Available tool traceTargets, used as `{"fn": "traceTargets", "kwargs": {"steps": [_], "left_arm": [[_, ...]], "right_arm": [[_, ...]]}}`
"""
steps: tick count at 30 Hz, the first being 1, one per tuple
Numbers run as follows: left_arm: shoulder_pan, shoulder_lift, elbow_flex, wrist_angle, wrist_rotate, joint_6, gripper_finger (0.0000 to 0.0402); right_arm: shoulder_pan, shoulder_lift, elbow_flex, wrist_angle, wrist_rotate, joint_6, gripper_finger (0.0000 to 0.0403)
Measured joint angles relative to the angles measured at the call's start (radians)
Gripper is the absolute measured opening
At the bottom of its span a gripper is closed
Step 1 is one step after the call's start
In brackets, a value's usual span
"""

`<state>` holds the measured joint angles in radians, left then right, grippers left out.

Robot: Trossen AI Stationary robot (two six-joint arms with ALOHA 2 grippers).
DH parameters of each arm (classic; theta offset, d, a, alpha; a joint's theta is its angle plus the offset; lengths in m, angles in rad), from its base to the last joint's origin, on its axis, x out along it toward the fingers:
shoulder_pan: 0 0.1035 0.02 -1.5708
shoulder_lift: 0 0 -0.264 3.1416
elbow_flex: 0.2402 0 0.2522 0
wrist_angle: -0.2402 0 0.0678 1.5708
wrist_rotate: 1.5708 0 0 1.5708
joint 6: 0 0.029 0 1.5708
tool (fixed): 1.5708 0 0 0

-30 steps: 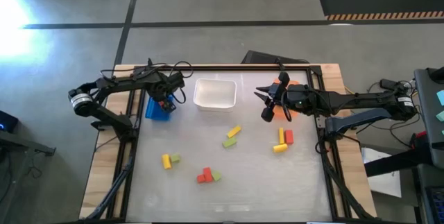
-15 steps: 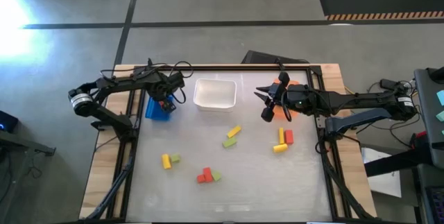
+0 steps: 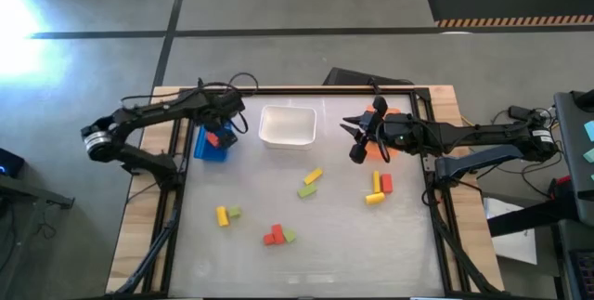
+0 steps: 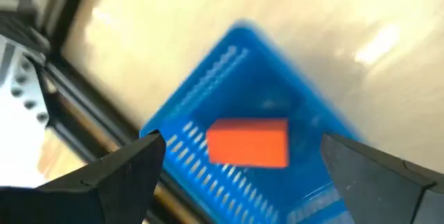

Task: Sort & place blocks by color
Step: Put the top center yellow block into the white bin

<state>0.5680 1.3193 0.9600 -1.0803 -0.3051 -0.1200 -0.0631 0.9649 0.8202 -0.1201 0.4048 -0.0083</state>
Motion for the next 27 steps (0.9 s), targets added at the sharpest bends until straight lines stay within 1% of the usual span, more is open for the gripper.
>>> {"fn": "traceTargets", "kwargs": {"steps": [4, 7, 10, 12, 16, 20, 24, 27], "left_arm": [[-0.078, -0.126, 0.008, 0.109, 0.021, -0.088, 0.0366], [-0.168, -0.23, -0.029, 0.246, 0.019, -0.151, 0.0366], [-0.283, -0.322, -0.087, 0.423, 0.008, -0.162, 0.0366], [-0.359, -0.38, -0.143, 0.566, -0.017, -0.157, 0.0366], [-0.494, -0.472, -0.293, 0.908, -0.043, -0.116, 0.0366], [-0.573, -0.53, -0.44, 1.215, -0.043, -0.101, 0.0366], [-0.593, -0.569, -0.53, 1.374, -0.044, -0.107, 0.0366], [-0.593, -0.595, -0.564, 1.411, -0.045, -0.108, 0.0366]], "right_arm": [[0.0, 0.0, -0.03, -0.002, -0.095, 0.017, 0.0073], [0.0, 0.006, -0.044, -0.003, -0.191, 0.038, 0.0073], [0.007, 0.026, -0.045, 0.003, -0.243, 0.068, 0.0073], [0.021, 0.048, -0.045, 0.017, -0.248, 0.068, 0.0073], [0.061, 0.104, -0.037, 0.047, -0.251, 0.068, 0.0073], [0.097, 0.171, 0.001, 0.05, -0.251, 0.06, 0.0073], [0.121, 0.24, 0.056, 0.022, -0.251, 0.06, 0.0073], [0.125, 0.291, 0.117, -0.053, -0.252, 0.066, 0.0073]]}}
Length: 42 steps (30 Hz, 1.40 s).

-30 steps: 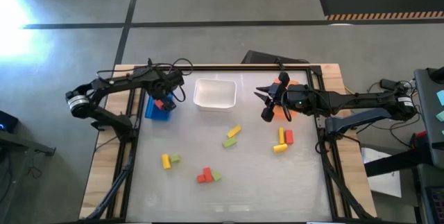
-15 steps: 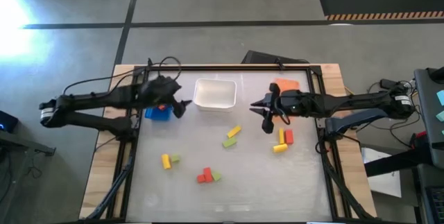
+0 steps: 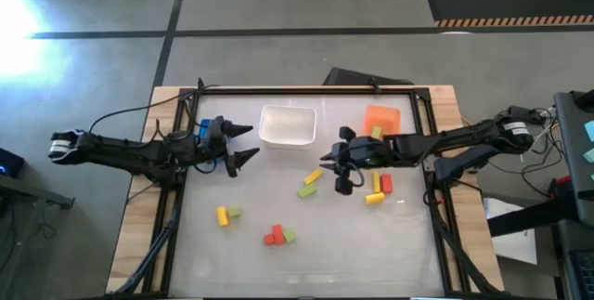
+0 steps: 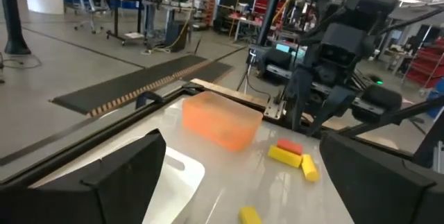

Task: Sort & place blocks by color
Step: Put the top center yellow block into the white bin

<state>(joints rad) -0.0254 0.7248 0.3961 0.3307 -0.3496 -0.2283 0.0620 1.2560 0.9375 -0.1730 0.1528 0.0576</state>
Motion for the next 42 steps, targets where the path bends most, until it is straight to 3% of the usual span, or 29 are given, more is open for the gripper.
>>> {"fn": "traceTargets", "kwargs": {"steps": [10, 15, 22, 31, 42], "left_arm": [[0.001, -0.035, -0.021, 0.016, -0.006, 0.027, 0.0366], [0.001, -0.06, -0.03, 0.03, -0.007, 0.027, 0.0366], [0.0, -0.077, -0.035, 0.03, -0.007, 0.028, 0.0366], [0.0, -0.096, -0.041, 0.026, -0.007, 0.03, 0.0366], [0.0, -0.092, -0.036, 0.029, -0.007, 0.028, 0.0366]], "right_arm": [[-0.001, 0.211, 0.273, -0.345, -0.006, -0.053, 0.0079], [-0.001, 0.328, 0.404, -0.502, -0.005, -0.129, 0.0125], [0.006, 0.467, 0.474, -0.538, -0.076, -0.27, 0.0177], [-0.013, 0.605, 0.526, -0.589, -0.073, -0.382, 0.0165], [-0.062, 0.651, 0.528, -0.606, -0.072, -0.439, 0.0144]]}}
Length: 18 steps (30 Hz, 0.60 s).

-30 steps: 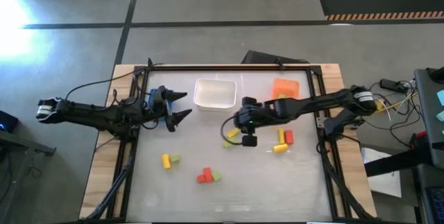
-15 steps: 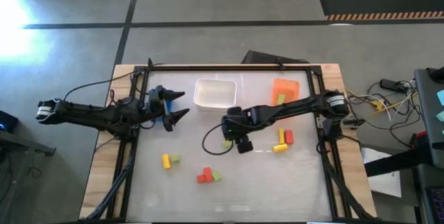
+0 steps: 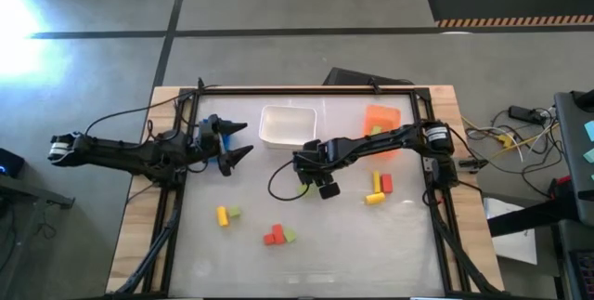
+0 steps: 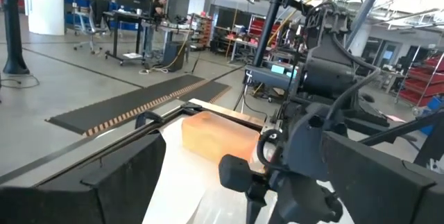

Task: Sort & place blocks by color
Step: Put the top center yellow block into the white bin

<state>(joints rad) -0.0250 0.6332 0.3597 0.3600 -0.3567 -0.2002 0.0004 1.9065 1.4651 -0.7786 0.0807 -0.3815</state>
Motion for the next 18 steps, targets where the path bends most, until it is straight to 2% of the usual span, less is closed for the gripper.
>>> {"fn": "traceTargets", "kwargs": {"steps": [13, 18], "left_arm": [[0.0, 0.004, -0.003, -0.002, 0.0, -0.002, 0.0366], [0.0, 0.003, -0.005, -0.002, 0.0, -0.002, 0.0366]], "right_arm": [[-0.011, 0.064, -0.001, 0.0, 0.0, -0.039, 0.0162], [-0.013, 0.071, -0.001, 0.0, -0.002, -0.054, 0.0151]]}}
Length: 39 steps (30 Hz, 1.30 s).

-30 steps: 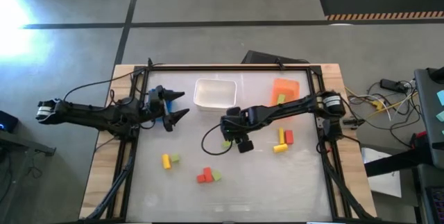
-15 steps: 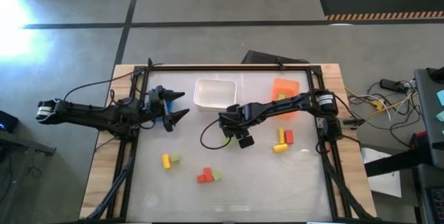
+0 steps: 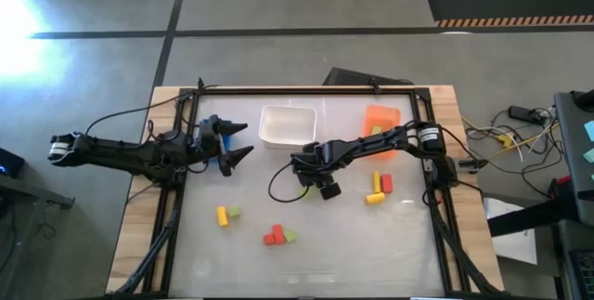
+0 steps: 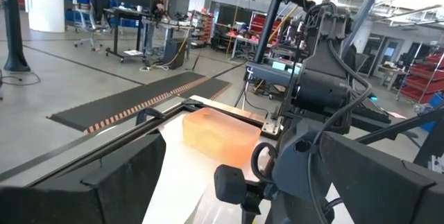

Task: Sort & place blocks by color
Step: Put the top center yellow block into the white bin

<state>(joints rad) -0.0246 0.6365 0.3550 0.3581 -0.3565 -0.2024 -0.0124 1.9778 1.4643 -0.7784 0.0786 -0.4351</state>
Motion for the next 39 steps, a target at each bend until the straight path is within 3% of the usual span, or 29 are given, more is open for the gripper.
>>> {"fn": "traceTargets", "kwargs": {"steps": [8, 14, 22, 29, 39], "left_arm": [[0.0, 0.002, 0.001, 0.001, 0.0, 0.0, 0.0366], [0.0, 0.005, 0.002, 0.0, 0.0, 0.0, 0.0366], [0.0, 0.004, 0.003, 0.001, 0.0, -0.001, 0.0366], [0.0, 0.003, 0.002, 0.017, 0.001, -0.002, 0.0366], [0.0, -0.002, 0.003, 0.03, 0.001, -0.001, 0.0366]], "right_arm": [[-0.012, 0.0, 0.0, 0.001, -0.007, -0.003, 0.0083], [-0.014, -0.017, 0.006, -0.025, 0.003, 0.002, 0.0083], [-0.038, -0.074, 0.144, -0.086, 0.037, 0.101, 0.0083], [-0.122, -0.073, 0.276, -0.04, 0.196, 0.165, 0.0083], [-0.244, 0.037, 0.335, 0.074, 0.162, 0.129, 0.0083]]}}
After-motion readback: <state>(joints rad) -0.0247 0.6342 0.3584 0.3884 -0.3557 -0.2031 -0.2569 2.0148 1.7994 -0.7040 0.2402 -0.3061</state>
